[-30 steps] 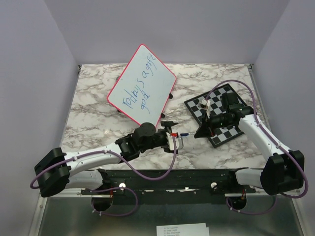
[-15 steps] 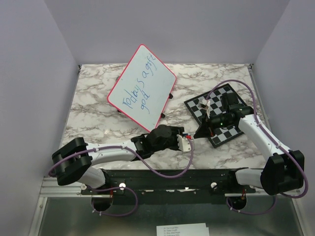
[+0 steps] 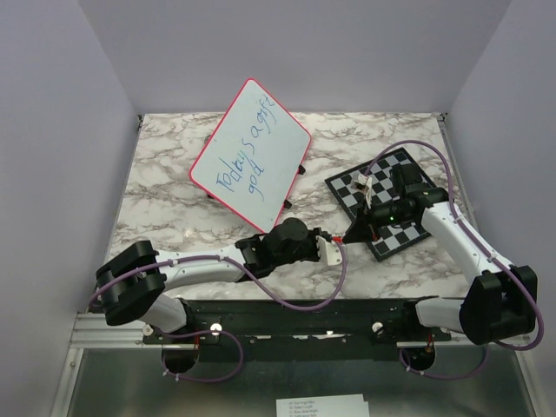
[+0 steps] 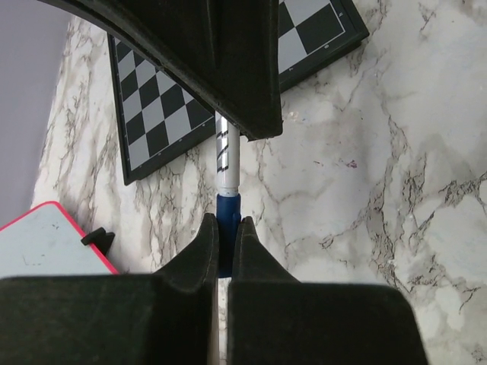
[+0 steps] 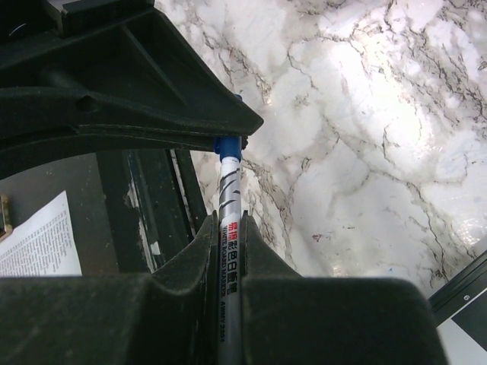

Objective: Write a sentence on the whiteboard
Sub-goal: Insert the whiteboard marker without the cap into the pen cap.

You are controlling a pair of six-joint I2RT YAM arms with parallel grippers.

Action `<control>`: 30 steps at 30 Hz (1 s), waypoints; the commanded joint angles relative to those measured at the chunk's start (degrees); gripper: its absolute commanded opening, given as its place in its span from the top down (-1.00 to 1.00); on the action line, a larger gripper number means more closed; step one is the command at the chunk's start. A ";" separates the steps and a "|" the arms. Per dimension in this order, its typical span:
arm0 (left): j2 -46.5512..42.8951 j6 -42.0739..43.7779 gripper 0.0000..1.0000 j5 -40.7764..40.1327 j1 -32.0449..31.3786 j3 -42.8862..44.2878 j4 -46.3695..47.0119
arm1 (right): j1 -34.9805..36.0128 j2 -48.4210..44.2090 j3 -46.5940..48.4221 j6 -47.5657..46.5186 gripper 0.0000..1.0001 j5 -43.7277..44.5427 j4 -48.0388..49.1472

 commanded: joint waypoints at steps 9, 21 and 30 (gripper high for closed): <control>2.00 -7.45 1.00 6.58 -0.20 4.66 9.35 | 0.32 2.15 1.92 0.01 0.99 -4.03 -1.60; 7.36 -12.64 1.00 11.76 -0.20 16.06 17.90 | 0.40 3.56 2.53 -0.60 0.99 -4.91 -2.66; 6.41 -12.91 0.61 12.65 -0.20 15.94 11.84 | 0.32 1.54 1.66 1.24 0.99 -1.23 -0.29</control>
